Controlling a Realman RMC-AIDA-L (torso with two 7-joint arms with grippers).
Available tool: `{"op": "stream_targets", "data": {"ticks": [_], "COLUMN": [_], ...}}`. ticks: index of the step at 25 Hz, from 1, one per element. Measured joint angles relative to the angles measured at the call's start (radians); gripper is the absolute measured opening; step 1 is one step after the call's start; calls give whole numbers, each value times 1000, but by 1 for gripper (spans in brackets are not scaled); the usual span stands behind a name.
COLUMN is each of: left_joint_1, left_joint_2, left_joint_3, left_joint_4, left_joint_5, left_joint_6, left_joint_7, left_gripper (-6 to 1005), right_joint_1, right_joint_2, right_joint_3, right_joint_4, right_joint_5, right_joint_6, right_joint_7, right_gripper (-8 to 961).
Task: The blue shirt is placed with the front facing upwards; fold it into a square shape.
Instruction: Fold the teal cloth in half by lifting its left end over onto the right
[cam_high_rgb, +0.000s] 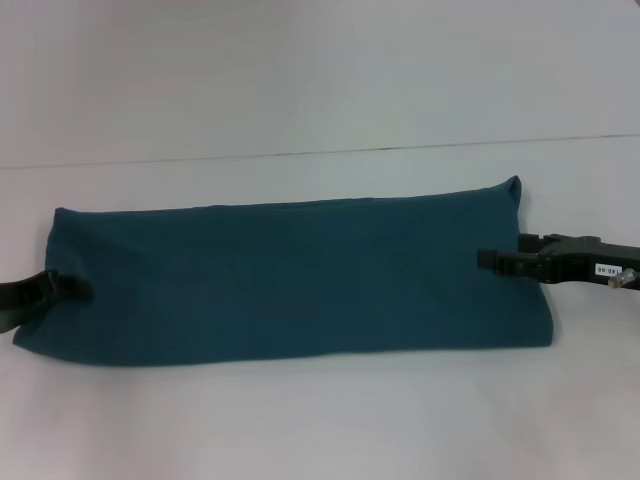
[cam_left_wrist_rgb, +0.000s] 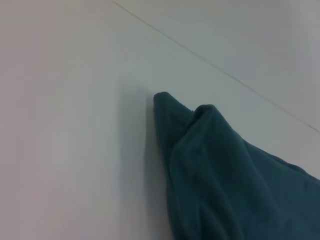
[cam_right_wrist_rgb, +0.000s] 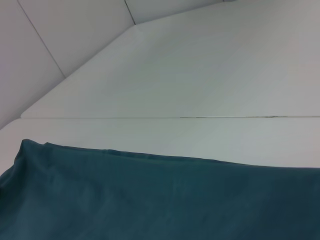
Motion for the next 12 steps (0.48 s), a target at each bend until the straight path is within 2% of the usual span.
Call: {"op": "stream_targets", "data": {"ticks": [12], "left_joint_1": [-1], "left_joint_2": [0], "left_joint_3": [-1], "left_joint_4": [-6], "left_joint_5": [1], "left_joint_6": [-2], "left_joint_7": [4], "left_gripper": [156], "right_joint_1": [2], "right_joint_2": [1], "right_joint_3": [0], "right_joint_4": [-1], "right_joint_5": [0], "right_joint_6": [0], "right_joint_7": [0], "right_gripper": [944]}}
